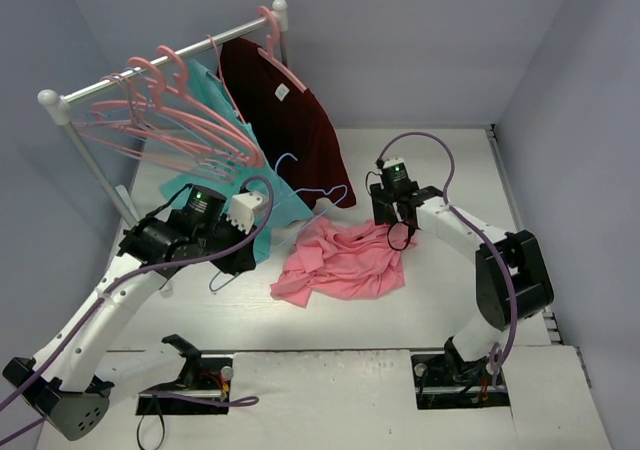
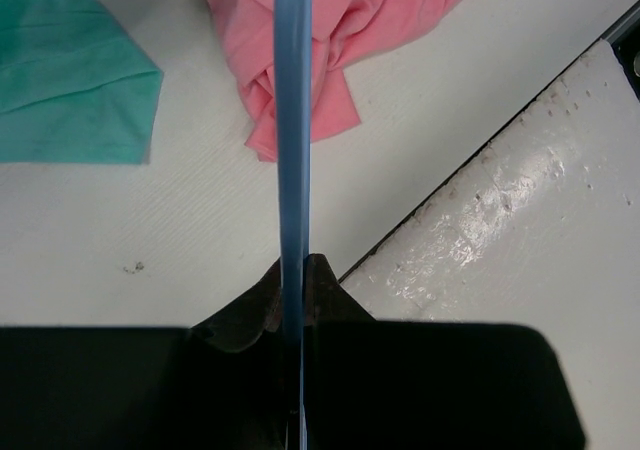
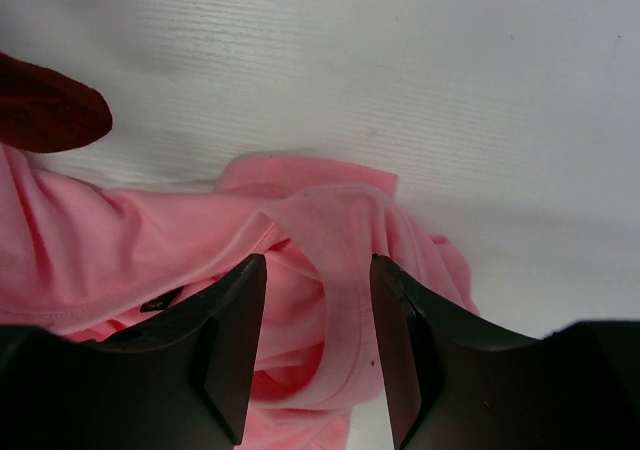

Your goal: Place the t-shirt on the hanger

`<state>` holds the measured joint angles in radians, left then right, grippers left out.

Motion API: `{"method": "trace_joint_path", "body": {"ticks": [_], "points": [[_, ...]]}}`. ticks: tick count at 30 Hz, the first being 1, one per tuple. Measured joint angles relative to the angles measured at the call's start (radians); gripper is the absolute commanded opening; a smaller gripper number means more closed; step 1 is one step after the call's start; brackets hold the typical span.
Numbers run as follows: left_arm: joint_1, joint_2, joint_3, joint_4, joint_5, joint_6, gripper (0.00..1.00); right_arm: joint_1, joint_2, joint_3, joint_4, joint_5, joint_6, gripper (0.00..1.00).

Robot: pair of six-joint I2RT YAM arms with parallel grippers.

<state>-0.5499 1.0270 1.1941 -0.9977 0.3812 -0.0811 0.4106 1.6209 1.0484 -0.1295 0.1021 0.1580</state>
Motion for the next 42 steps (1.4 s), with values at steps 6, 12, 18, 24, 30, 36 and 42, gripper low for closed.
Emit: {"method": "trace_joint_path", "body": {"ticks": [6, 12, 18, 24, 30, 36, 42], "points": [[0.0, 0.007, -0.029, 0.024, -0.006, 0.0, 0.0, 0.017, 0.04, 0.0, 0.006, 0.044, -0.011, 0.4], [-0.001, 0.011, -0.045, 0.037, 0.0, 0.002, 0.0, 0.016, 0.057, 0.0, 0.009, 0.094, -0.017, 0.39], [-0.034, 0.049, -0.046, 0.068, 0.001, 0.002, 0.0, 0.016, 0.086, 0.001, 0.013, 0.109, -0.027, 0.27], [-0.073, 0.094, -0.055, 0.123, 0.0, 0.001, 0.0, 0.016, 0.09, 0.001, 0.016, 0.124, -0.03, 0.0], [-0.098, 0.1, -0.097, 0.177, 0.008, 0.003, 0.0, 0.016, 0.06, 0.001, 0.015, 0.124, -0.043, 0.0], [-0.179, 0.106, -0.143, 0.243, 0.007, 0.02, 0.0, 0.016, -0.067, 0.001, 0.013, 0.091, -0.057, 0.0], [-0.202, 0.142, -0.176, 0.322, -0.019, 0.021, 0.0, 0.016, -0.107, 0.012, -0.006, 0.052, -0.057, 0.0]]}}
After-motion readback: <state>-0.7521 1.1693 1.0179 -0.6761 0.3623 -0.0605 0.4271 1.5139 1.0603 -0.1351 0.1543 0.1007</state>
